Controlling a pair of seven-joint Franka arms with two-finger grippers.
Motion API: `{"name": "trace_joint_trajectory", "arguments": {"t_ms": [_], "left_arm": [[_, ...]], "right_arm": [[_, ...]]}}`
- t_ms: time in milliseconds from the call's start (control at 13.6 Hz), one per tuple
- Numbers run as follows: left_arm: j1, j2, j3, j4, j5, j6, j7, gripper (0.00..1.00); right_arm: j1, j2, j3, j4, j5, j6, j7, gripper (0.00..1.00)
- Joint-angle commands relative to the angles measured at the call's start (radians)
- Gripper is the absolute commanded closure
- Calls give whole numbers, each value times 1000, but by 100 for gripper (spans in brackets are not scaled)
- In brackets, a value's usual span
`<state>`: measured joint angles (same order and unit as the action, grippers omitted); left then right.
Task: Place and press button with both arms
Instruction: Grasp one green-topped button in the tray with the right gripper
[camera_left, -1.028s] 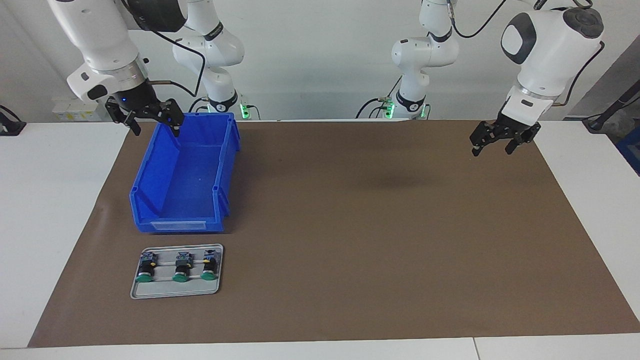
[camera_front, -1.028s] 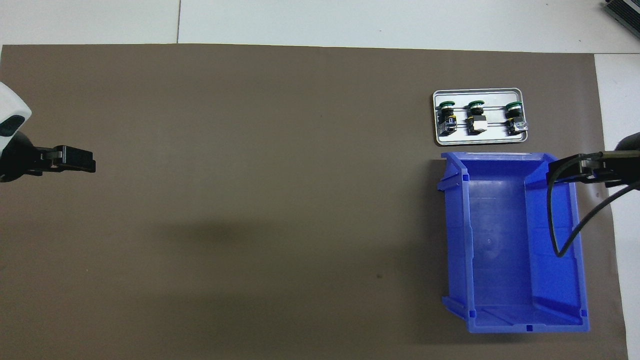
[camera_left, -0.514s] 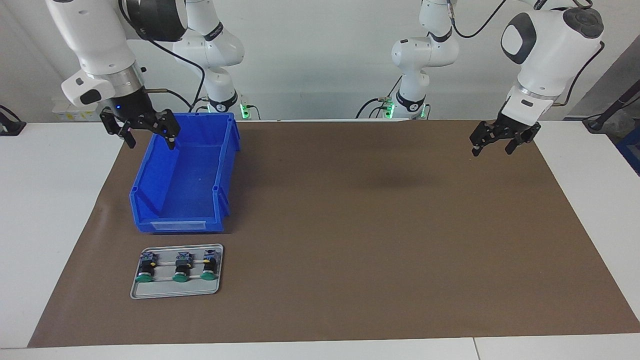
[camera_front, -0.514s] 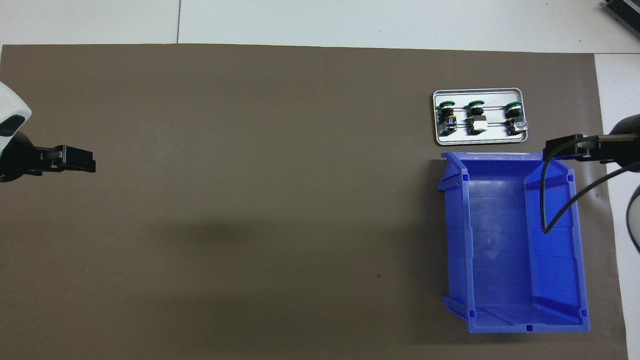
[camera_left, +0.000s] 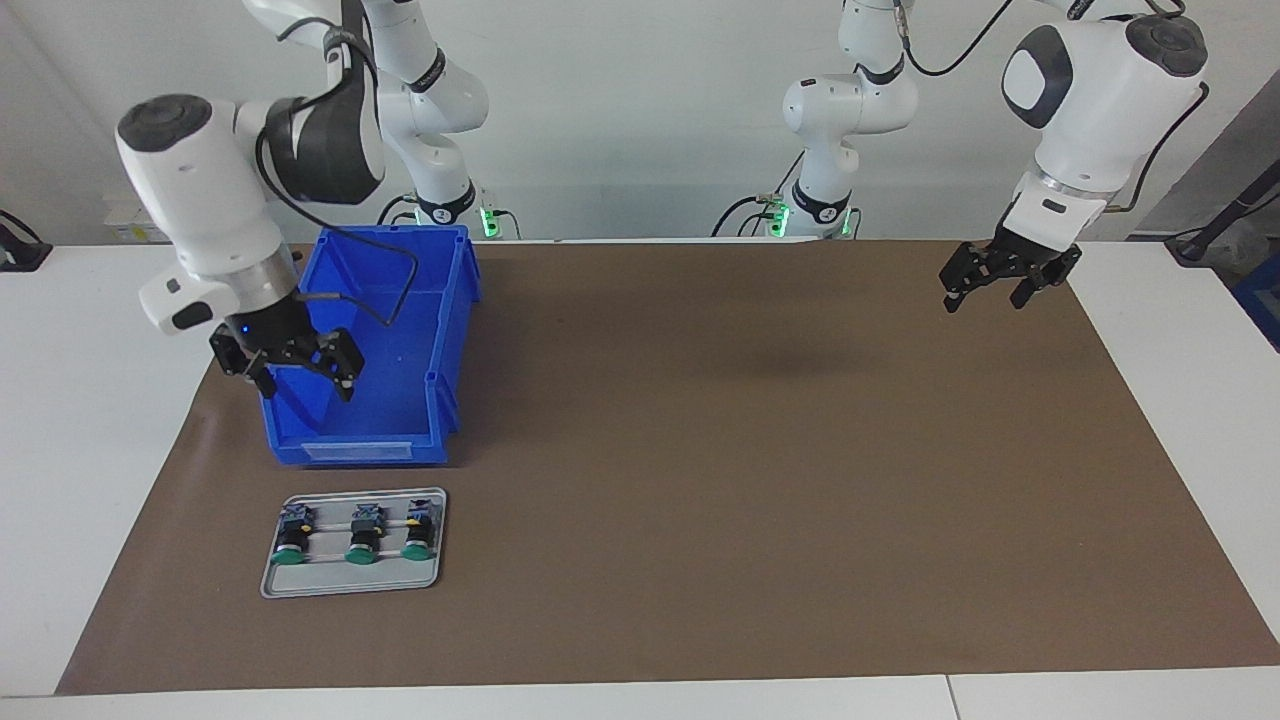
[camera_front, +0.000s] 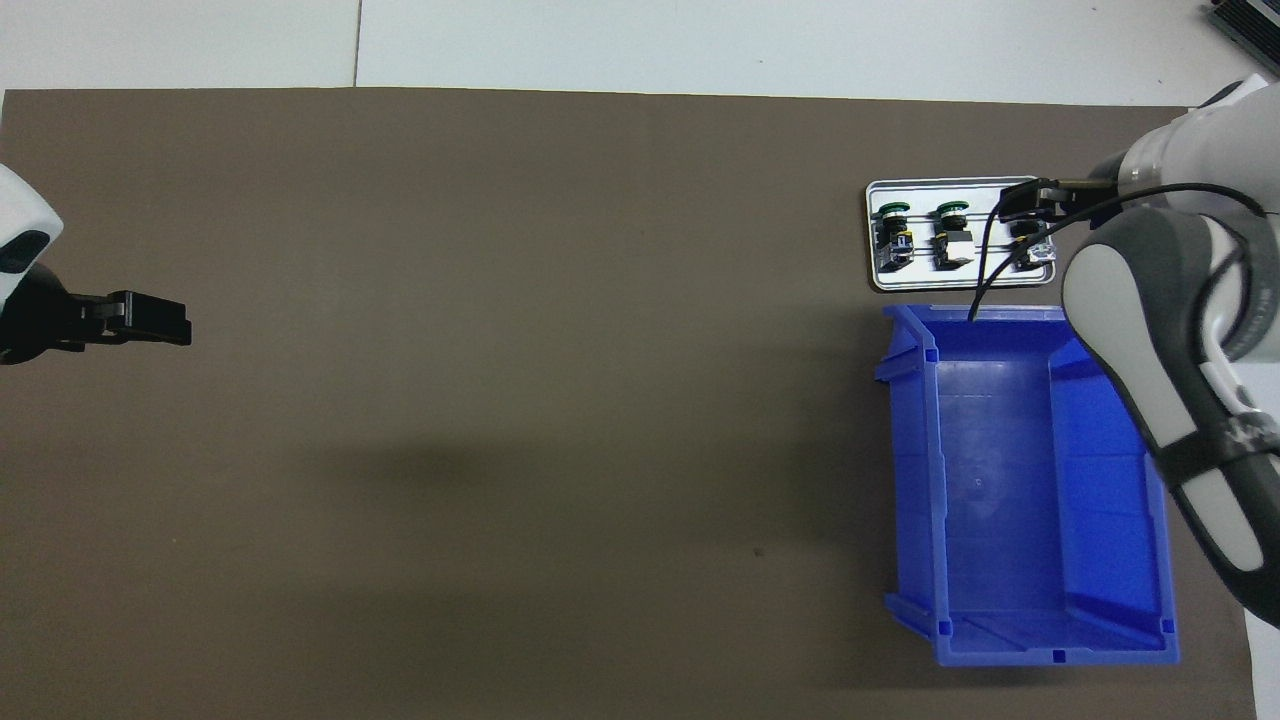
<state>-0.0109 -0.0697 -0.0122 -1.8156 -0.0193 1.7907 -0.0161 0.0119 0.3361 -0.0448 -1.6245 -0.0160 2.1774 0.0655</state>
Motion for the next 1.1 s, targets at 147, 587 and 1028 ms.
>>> {"name": "trace_joint_trajectory", "arguments": {"t_ms": [147,587,1028], "left_arm": [[5,-32,-3,-33,16,-2,10,0],[5,-33,-3,-33,16,-2,10,0],[5,-33,-3,-33,16,-2,10,0]], "right_arm": [[-16,176,3,43,65,156,-58,0],[-13,210,8,-34,67,242,-142,0],[-10,228,13,-34,67,263,-145,10]]}}
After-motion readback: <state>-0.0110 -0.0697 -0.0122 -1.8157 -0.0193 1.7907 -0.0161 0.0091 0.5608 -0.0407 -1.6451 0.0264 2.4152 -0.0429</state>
